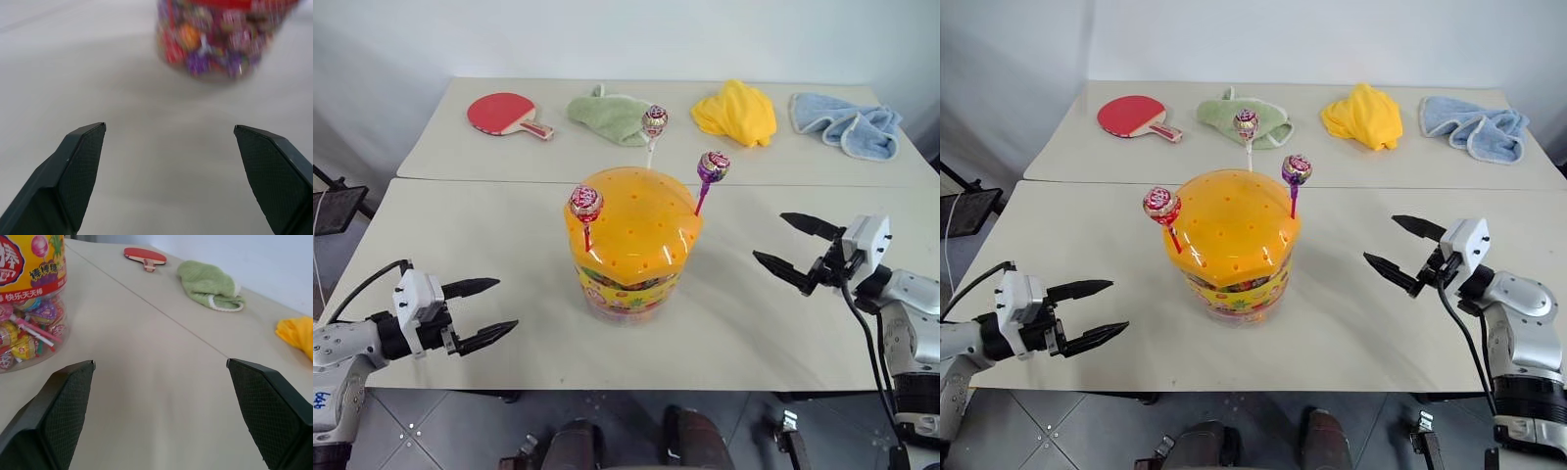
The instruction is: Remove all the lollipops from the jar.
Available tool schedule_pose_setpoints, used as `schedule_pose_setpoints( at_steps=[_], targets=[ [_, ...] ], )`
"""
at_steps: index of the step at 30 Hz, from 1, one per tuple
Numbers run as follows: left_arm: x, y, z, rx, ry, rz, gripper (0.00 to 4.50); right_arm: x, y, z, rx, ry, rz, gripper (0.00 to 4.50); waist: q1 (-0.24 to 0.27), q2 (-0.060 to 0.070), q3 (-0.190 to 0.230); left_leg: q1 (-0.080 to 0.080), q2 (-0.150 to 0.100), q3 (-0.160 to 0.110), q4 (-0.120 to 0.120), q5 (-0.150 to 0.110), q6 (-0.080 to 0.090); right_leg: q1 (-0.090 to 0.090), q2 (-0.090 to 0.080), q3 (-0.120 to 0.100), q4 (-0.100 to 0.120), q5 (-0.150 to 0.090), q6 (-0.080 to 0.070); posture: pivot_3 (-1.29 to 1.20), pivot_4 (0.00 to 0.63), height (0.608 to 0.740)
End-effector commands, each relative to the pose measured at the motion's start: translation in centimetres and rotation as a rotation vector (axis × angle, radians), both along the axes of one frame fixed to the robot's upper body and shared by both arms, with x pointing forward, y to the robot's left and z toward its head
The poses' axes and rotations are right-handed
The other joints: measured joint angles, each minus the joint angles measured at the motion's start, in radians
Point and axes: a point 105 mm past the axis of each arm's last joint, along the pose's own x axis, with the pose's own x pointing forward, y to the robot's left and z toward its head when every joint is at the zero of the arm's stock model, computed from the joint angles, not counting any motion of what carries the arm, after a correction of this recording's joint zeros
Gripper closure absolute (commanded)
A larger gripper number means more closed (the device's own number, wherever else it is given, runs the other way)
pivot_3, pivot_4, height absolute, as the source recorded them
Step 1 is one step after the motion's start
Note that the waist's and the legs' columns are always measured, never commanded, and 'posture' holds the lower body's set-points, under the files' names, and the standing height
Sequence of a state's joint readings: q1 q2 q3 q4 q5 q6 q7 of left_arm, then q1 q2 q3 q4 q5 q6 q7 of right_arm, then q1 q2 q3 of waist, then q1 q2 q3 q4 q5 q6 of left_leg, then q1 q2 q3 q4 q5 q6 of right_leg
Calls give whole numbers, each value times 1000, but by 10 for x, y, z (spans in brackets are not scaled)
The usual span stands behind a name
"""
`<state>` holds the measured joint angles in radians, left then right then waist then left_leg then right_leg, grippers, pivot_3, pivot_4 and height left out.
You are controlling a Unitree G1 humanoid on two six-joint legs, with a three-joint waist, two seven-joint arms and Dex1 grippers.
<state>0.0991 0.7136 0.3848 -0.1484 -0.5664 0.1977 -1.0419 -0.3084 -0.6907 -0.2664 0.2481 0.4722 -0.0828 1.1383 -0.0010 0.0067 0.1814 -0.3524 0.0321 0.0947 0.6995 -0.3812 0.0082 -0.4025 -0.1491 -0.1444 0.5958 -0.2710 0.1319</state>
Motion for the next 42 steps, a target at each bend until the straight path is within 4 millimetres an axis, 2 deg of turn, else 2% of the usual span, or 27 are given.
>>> schedule_pose_setpoints(
  at_steps=[1, 3, 6, 11, 15, 19, 23, 27, 36, 39, 42],
  targets=[
    [-5, -3, 12, -18, -35, -14, 59, -2, -8, 22, 69, -60, -20, 0, -1, 0, 0, 0, 0, 0, 0, 0, 0, 0, 0, 0, 0, 0, 0, 0, 150, 740],
    [4, -1, 29, -111, -63, 17, 59, -8, -7, 32, 113, -55, -6, 0, 0, 1, 0, 0, 0, 0, 0, 0, 0, 0, 0, 0, 1, 0, 0, 0, 150, 740],
    [17, 3, 64, -177, -160, 25, 59, -28, -2, 49, 143, -82, 46, 0, 11, 0, 0, 0, 0, -1, 1, 0, 0, 0, 0, 0, 2, 0, 0, 0, 150, 740],
    [7, -6, 106, -315, -161, -189, 59, -65, 6, 83, 241, -180, 77, 0, 15, 0, 0, -1, 0, -1, 0, 0, 0, -2, 0, 1, 3, 0, 0, 0, 150, 740],
    [2, -23, 130, -302, -176, -366, 59, -103, 38, 98, 244, -250, 225, 0, 19, 0, 0, -1, 0, 0, 0, 0, 0, -3, 1, 2, 4, 0, 0, 0, 150, 740],
    [0, -41, 144, -281, -153, -552, 59, -126, 66, 89, 125, -262, 350, 0, 24, 0, 0, 0, -1, 3, 1, 0, -1, -4, 1, 5, 5, 0, 0, 0, 150, 740],
    [-2, -65, 145, -272, -133, -703, 59, -129, 77, 92, 132, -283, 390, 0, 24, 0, 0, 1, -2, 6, 1, 0, 0, -4, 2, 9, 4, 0, 0, 0, 150, 740],
    [6, -81, 142, -266, -179, -737, 59, -130, 81, 77, 118, -240, 419, 0, 26, -1, 1, 0, -1, 5, 0, 0, 0, -6, 2, 9, 5, 0, 0, 0, 150, 740],
    [14, -103, 144, -266, -201, -766, 59, -124, 102, 98, 206, -334, 451, 0, 21, -1, 1, 0, -1, 7, 2, 0, 0, -6, 3, 10, 6, 0, 0, 0, 150, 740],
    [13, -109, 145, -291, -188, -782, 59, -124, 106, 97, 210, -344, 455, 0, 24, -1, 1, 0, -1, 6, 1, 0, 0, -7, 3, 10, 6, 0, 0, 0, 150, 740],
    [11, -114, 142, -268, -192, -806, 667, -122, 105, 94, 203, -338, 443, 0, 27, -1, 1, -1, -1, 5, 2, 0, 0, -7, 3, 10, 5, 0, 0, 0, 150, 740]
  ],
)
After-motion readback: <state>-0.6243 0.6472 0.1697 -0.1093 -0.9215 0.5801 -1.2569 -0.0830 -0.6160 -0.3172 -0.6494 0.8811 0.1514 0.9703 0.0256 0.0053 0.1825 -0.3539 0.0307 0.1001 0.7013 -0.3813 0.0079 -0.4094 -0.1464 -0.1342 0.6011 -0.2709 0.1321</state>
